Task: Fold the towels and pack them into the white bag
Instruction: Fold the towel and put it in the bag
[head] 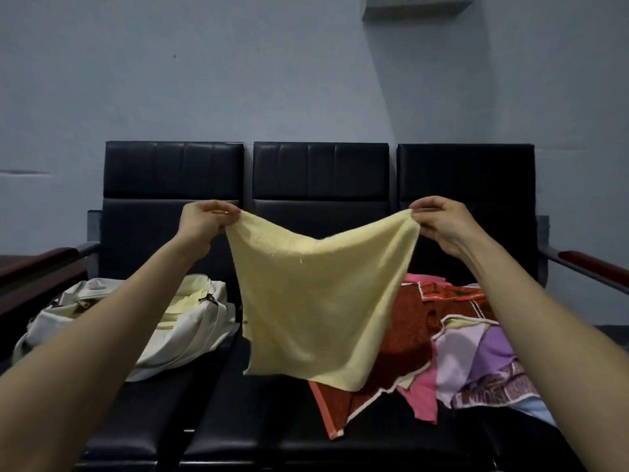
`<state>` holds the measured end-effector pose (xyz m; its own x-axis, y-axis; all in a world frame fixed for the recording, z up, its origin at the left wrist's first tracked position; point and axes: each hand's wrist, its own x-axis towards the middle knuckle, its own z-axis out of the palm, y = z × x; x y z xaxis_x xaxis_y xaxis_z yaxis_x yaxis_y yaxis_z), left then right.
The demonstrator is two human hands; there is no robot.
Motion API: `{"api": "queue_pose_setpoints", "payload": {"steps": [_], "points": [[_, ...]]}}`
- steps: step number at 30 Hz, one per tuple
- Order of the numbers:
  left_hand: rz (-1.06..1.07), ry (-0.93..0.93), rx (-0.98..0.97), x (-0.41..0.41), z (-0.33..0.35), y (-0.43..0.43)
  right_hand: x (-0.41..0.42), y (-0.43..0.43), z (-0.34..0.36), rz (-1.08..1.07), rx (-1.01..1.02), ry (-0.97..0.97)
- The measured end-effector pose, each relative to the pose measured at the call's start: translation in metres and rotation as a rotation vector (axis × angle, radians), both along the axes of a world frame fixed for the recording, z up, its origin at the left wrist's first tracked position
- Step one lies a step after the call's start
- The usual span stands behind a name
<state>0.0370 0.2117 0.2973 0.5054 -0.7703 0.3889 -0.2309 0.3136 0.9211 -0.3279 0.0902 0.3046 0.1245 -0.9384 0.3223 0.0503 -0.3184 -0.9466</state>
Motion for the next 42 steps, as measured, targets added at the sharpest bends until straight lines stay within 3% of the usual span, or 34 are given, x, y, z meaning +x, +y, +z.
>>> {"api": "queue_pose_setpoints", "payload": {"steps": [7, 12, 15, 21, 23, 26, 28, 30, 32, 34, 37, 42], "points": [[-0.197, 0.03, 0.205, -0.001, -0.003, 0.003, -0.003, -0.01, -0.012, -0.197, 0.065, 0.418], [-0.074, -0.287, 0.288, -0.001, -0.021, 0.005, -0.005, 0.002, -0.009, 0.241, 0.37, 0.25], [-0.008, -0.381, 0.342, -0.001, -0.039, 0.0, -0.004, 0.004, -0.019, 0.277, 0.345, 0.435], [0.019, -0.467, 0.476, 0.004, -0.072, -0.008, -0.001, -0.008, -0.064, 0.029, 0.158, 0.82], [-0.04, -0.376, 0.501, 0.001, -0.078, -0.007, 0.001, -0.008, -0.075, 0.01, 0.153, 0.854], [-0.147, 0.036, 0.515, -0.004, -0.078, -0.004, 0.006, -0.01, -0.082, 0.027, 0.272, 0.638], [-0.222, 0.324, 0.489, -0.004, -0.075, -0.004, 0.008, -0.01, -0.077, 0.101, 0.451, 0.297], [-0.261, 0.394, 0.44, -0.005, -0.07, -0.003, 0.007, -0.009, -0.068, 0.185, 0.59, -0.044], [-0.249, 0.297, 0.371, -0.008, -0.064, 0.001, 0.005, -0.007, -0.061, 0.266, 0.611, -0.181], [-0.169, 0.15, 0.316, -0.008, -0.057, 0.005, 0.005, -0.002, -0.053, 0.322, 0.494, -0.126], [-0.015, -0.054, 0.225, -0.007, -0.045, 0.011, 0.004, 0.006, -0.04, 0.249, 0.254, 0.102], [0.288, -0.459, 0.082, 0.0, -0.02, 0.02, -0.009, 0.011, -0.018, -0.074, -0.147, 0.557]]}}
